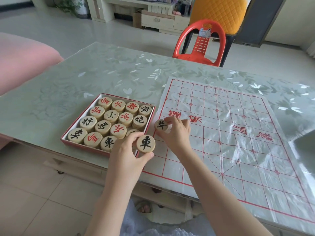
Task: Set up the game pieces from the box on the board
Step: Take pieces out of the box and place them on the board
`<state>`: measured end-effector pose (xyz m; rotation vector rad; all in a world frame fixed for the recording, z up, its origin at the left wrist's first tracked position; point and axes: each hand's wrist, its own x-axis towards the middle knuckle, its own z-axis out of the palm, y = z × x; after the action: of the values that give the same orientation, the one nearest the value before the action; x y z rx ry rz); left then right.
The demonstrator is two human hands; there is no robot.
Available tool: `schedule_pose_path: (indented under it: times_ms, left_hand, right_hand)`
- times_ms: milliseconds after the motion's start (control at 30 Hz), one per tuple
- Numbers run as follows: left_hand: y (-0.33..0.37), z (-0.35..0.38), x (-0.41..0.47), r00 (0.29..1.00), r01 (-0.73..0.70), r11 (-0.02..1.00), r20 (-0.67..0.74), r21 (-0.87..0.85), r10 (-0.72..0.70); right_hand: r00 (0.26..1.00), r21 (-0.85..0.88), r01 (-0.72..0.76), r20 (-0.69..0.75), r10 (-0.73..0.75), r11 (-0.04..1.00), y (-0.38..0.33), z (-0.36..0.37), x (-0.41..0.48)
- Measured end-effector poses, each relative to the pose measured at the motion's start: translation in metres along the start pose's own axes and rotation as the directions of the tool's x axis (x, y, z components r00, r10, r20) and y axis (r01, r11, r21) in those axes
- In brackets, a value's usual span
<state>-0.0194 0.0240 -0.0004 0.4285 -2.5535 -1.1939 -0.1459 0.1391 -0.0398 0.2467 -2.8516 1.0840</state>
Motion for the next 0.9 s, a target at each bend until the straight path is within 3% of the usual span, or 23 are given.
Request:
schedule_pose_path:
  times_ms: [267, 400, 533, 733, 900]
  left_hand:
    - [-0.003, -0.004, 0.002, 0.999, 0.031, 0.999, 0.029, -0.021, -0.03]
    - [-0.013, -0.014, 0.004, 0.998, 0.062, 0.998, -0.002, -0.016, -0.062]
    - [-0.024, -0.035, -0.001, 0.994, 0.11, 0.994, 0.022, 0.015, -0.11]
    - [-0.011, -0.027, -0.037, 0.97, 0.068, 0.994, 0.229, 0.091, -0.087]
    - [-0.005, -0.013, -0.035, 0.977, 0.057, 0.975, 0.189, 0.214, -0.099]
  right_hand:
    - [1.0, -0.102, -0.001, 0.021, 0.003, 0.995, -0.006, 0.003, 0.001]
    - [0.998, 0.117, -0.027, -0.054, 0.033, 0.993, -0.006, -0.013, -0.022]
    - [0.999, 0.242, -0.031, 0.022, 0.027, 0.97, -0.003, -0.027, -0.055]
    - [0.996, 0.259, -0.082, 0.045, 0.072, 0.963, 0.001, -0.039, -0.064]
    - [0.996, 0.267, -0.084, 0.047, 0.074, 0.96, 0.003, -0.041, -0.067]
